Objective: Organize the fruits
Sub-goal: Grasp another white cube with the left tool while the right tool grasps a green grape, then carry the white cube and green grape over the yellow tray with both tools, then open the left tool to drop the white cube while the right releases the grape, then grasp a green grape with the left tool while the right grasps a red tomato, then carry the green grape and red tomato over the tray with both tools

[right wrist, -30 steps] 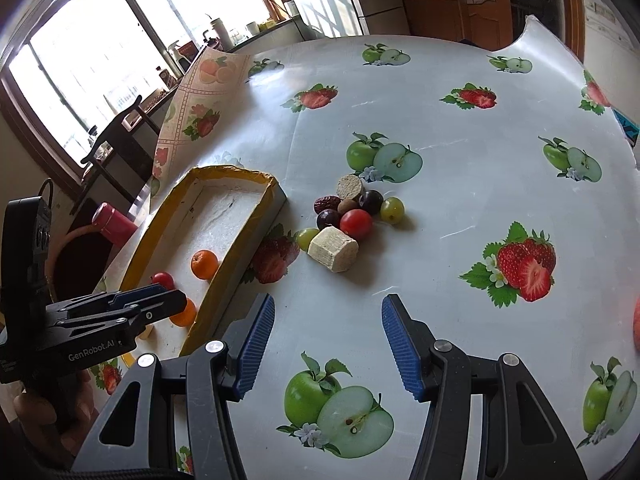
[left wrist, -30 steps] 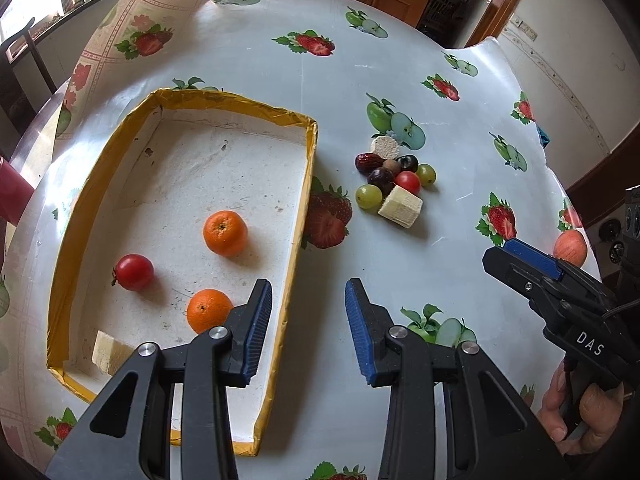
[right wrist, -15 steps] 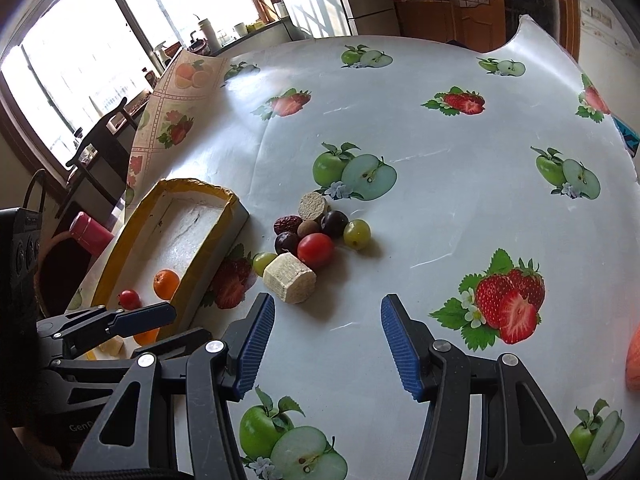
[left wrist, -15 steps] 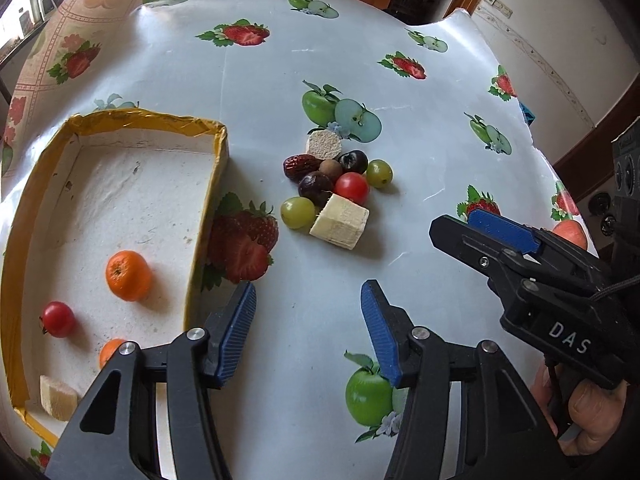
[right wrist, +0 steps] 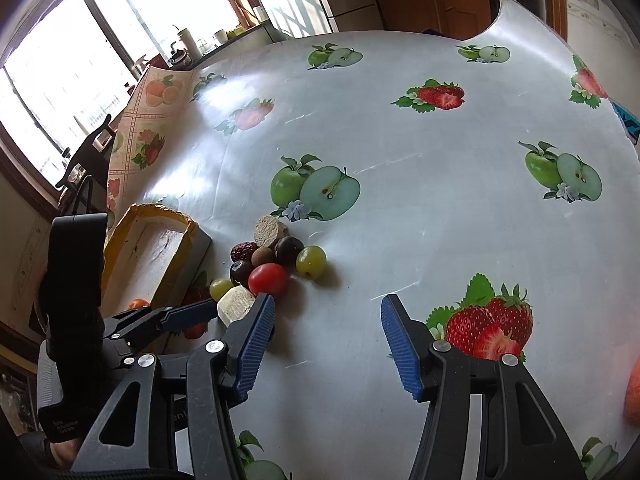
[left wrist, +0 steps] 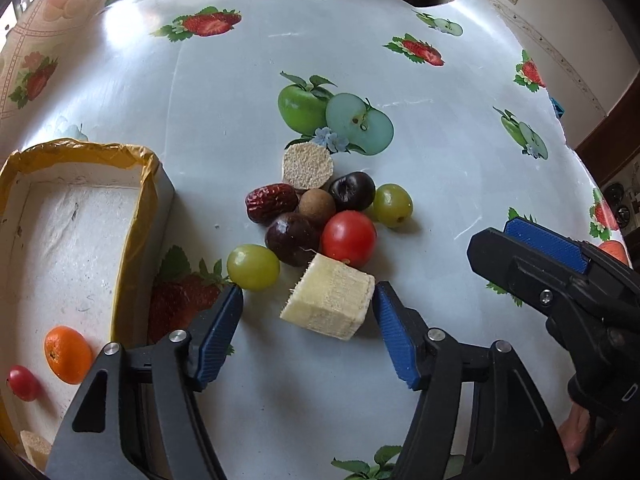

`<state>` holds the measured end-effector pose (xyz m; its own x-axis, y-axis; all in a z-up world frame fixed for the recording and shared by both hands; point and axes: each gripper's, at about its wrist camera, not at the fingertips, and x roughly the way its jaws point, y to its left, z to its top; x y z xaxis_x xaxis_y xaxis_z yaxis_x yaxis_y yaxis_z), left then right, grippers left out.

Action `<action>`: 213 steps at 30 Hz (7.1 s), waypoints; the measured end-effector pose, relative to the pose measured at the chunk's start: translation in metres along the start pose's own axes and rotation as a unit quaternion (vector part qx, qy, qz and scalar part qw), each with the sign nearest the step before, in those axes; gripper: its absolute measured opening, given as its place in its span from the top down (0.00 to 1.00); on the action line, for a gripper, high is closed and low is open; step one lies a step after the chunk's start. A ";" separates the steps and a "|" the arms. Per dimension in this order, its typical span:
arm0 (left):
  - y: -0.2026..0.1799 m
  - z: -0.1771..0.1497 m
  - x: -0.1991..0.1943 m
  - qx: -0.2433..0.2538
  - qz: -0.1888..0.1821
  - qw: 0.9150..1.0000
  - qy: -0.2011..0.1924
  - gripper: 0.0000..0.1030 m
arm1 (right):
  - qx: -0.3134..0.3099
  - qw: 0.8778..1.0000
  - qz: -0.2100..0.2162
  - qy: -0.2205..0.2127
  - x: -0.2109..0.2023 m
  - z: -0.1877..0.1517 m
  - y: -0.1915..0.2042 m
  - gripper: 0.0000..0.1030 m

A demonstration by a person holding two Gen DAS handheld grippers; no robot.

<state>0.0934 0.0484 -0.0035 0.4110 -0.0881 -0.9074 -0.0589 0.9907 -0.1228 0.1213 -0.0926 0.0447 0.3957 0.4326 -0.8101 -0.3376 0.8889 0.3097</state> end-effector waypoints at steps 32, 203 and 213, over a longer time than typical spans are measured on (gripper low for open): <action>0.052 -0.056 -0.087 -0.054 -0.067 0.996 -0.022 0.62 | -0.023 1.000 -0.008 0.000 0.021 -0.003 0.026 0.78; 0.027 -0.027 -0.049 0.042 0.042 0.998 0.006 0.79 | 0.013 1.000 0.014 0.006 -0.024 -0.037 0.017 0.70; 0.050 -0.054 -0.088 0.013 0.052 0.999 -0.004 0.79 | -0.021 0.999 0.028 0.008 -0.034 -0.051 0.054 0.70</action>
<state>0.0050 0.1003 0.0484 0.4109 0.0156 -0.9116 -0.0770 0.9969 -0.0177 0.0457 -0.0671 0.0634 0.3611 0.4789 -0.8002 -0.3947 0.8559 0.3341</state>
